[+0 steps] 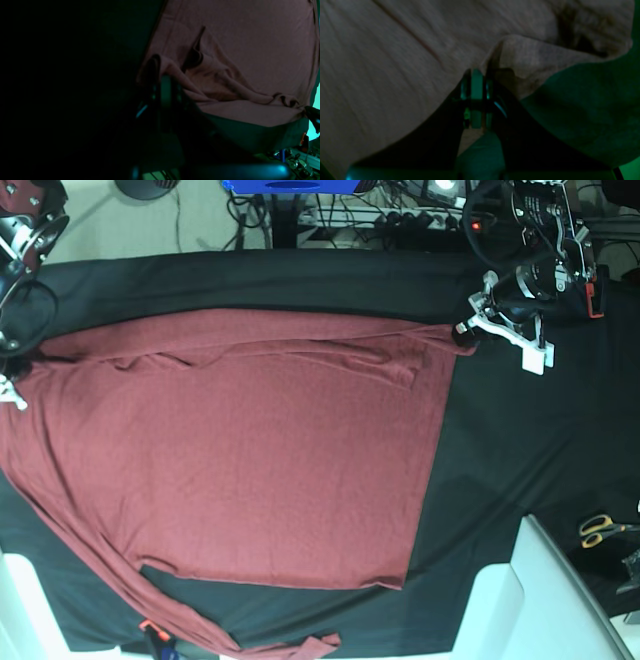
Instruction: Fold the T-shirt properly
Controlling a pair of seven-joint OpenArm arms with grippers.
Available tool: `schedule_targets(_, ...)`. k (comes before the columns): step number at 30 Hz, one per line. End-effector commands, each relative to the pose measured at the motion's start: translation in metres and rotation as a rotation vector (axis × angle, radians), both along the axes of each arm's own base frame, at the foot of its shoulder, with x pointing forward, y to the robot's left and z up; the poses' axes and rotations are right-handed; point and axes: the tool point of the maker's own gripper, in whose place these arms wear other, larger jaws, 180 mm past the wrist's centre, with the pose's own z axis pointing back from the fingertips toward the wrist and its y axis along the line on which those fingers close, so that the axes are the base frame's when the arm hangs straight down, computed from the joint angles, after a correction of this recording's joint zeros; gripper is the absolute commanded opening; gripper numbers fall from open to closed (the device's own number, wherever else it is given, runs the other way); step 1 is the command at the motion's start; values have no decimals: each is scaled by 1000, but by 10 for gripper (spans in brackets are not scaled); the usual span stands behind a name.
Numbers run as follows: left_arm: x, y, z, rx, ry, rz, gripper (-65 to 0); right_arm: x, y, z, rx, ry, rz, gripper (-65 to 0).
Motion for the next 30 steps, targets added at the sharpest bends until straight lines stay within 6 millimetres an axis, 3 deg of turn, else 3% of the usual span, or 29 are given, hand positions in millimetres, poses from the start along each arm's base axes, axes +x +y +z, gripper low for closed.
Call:
schedule_targets(1, 13, 5, 12, 11, -49, 1, -650, 14, -18, 18, -43, -50, -9, -648)
schedule_targets(18, 26, 5, 19, 12, -79, -2, -650, 12, -25, 19, -55, -49, -64, -647)
schedule_targets(30, 30, 5, 20, 11, -86, 0, -650, 24, -26, 24, -66, -91, -76, -641)
